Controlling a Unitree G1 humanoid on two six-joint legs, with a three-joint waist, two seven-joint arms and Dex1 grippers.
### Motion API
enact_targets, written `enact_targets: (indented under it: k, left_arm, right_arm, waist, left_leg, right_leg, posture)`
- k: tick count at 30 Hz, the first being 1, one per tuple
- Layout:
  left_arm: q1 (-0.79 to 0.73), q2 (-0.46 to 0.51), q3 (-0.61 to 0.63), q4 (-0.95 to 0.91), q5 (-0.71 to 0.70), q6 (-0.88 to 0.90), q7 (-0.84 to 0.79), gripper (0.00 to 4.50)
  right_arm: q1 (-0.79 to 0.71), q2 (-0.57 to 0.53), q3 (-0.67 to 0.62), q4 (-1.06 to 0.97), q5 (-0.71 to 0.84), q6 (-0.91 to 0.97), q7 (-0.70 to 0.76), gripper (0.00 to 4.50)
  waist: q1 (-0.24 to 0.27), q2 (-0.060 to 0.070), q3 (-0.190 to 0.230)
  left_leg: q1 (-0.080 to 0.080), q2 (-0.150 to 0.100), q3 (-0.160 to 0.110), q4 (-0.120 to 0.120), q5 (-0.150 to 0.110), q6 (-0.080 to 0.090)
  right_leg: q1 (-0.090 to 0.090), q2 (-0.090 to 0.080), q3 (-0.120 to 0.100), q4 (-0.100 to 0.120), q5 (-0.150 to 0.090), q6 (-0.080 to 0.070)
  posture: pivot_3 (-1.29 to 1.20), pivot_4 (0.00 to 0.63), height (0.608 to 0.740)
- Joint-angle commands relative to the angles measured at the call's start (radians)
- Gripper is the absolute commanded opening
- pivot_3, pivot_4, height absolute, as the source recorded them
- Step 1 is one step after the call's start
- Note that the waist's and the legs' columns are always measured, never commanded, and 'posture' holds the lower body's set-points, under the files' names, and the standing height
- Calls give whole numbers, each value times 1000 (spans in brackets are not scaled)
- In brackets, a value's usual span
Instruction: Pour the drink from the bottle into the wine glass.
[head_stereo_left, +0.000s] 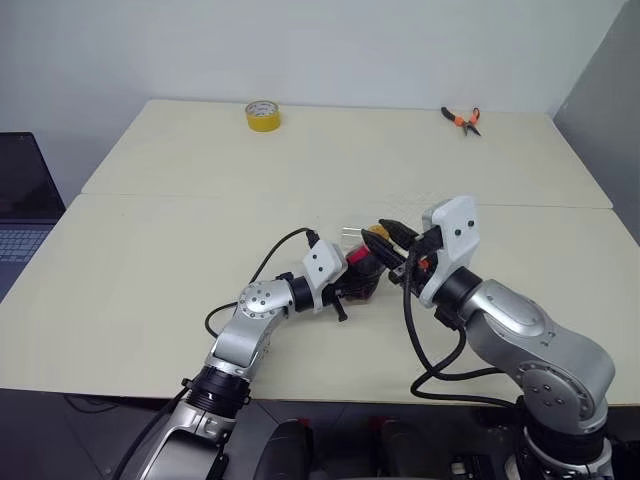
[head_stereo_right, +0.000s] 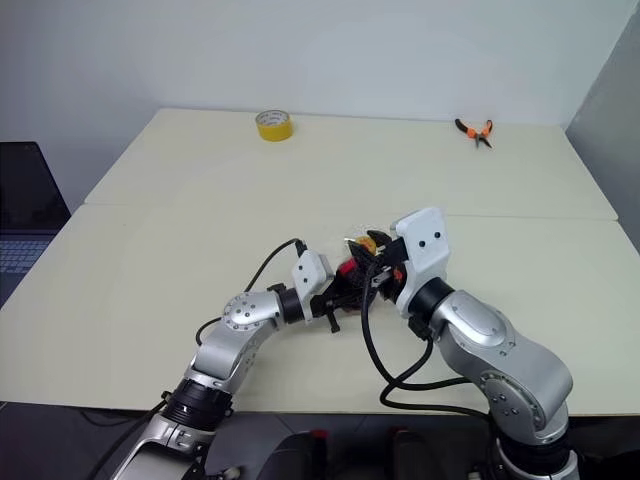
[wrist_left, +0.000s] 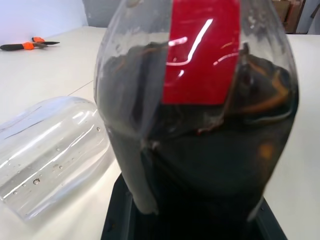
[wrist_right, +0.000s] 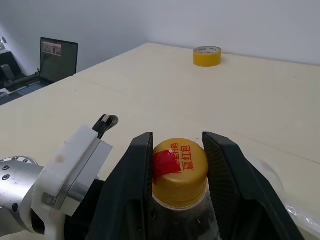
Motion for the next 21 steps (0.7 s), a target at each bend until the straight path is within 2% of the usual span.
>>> enact_targets:
  k: [1,6,8,16,21]
  left_arm:
    - [-30,-7,20,-29,-15,-22,-3,660]
    - [-32,-5,25,-30,-20,-22,-6,648]
    - [-31,-3,26,-35,-28,-16,-15,647]
    - [-25,-6,19,-67,-54,10,-63,644]
    - [-20,-11,7,-105,-68,38,-89,642]
  right_arm:
    - [-12,-23,4,-17,-25,-9,20,1191]
    - [-3,-61,7,-11,-41,-26,61,1191]
    - [5,-102,3,2,-47,-57,121,1191]
    - [1,-312,-24,207,-83,-339,519,1191]
    - [-81,-376,5,413,-138,-523,738,1191]
  waist:
    - [0,0,0]
    - [0,0,0]
    - [0,0,0]
    - [0,0,0]
    - [-1,0,1]
  left_leg:
    - [0,0,0,0,0,0]
    - [0,0,0,0,0,0]
    - [0,0,0,0,0,0]
    - [0,0,0,0,0,0]
    - [0,0,0,0,0,0]
  right_leg:
    - [0,0,0,0,0,0]
    - [0,0,0,0,0,0]
    - [0,0,0,0,0,0]
    - [0,0,0,-1,0,0]
    - [0,1,0,-1,0,0]
  posture:
    - [0,150,740]
    - [0,150,740]
    - [0,150,740]
    - [0,150,740]
    - [0,150,740]
